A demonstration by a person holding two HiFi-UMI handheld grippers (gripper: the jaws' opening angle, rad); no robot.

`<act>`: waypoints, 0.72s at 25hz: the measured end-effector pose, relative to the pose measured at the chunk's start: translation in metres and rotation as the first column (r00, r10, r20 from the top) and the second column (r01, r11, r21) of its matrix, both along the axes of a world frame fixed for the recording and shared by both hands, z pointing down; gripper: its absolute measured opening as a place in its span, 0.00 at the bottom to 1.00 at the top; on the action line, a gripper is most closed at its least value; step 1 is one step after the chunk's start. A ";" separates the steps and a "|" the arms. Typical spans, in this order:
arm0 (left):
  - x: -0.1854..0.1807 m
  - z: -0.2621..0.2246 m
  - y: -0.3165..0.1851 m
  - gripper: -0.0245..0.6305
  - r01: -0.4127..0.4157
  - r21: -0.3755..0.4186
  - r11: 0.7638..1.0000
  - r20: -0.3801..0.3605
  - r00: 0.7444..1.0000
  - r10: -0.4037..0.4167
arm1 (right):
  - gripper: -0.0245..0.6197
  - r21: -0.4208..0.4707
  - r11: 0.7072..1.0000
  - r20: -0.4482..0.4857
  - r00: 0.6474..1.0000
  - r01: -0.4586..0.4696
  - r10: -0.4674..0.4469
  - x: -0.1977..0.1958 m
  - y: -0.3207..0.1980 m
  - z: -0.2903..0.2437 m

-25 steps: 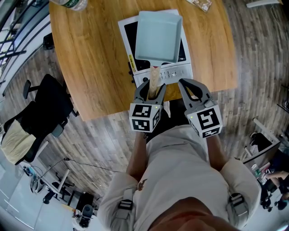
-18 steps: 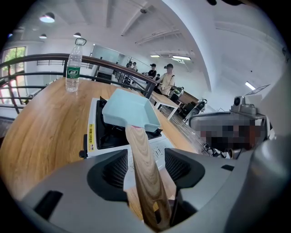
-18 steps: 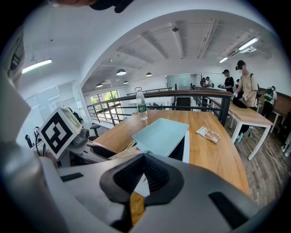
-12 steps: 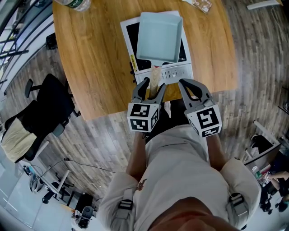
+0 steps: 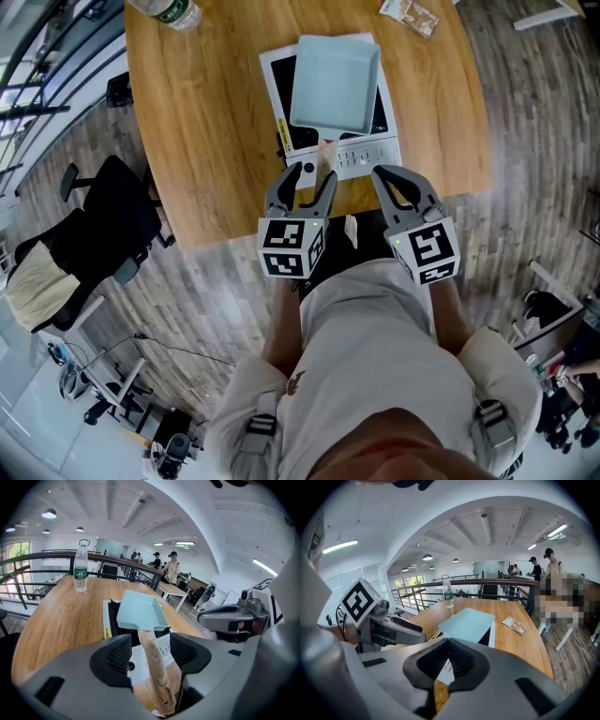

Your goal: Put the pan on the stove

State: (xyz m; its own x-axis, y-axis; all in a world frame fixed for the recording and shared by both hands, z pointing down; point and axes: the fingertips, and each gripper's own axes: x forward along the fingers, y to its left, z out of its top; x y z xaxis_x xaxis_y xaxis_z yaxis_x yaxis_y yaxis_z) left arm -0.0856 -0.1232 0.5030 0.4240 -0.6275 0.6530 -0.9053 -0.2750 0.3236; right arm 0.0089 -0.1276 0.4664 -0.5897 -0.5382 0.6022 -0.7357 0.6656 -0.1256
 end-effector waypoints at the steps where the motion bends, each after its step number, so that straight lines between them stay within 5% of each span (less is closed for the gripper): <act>1: -0.003 -0.005 -0.002 0.43 0.006 0.012 1.000 -0.001 1.000 -0.006 | 0.07 0.006 1.000 0.000 1.000 0.001 -0.001 0.000 0.000 -0.002; 18: -0.013 -0.118 -0.020 0.31 0.009 0.322 0.947 -0.056 0.998 0.010 | 0.07 0.186 0.982 0.039 0.999 0.006 -0.013 -0.003 -0.014 -0.076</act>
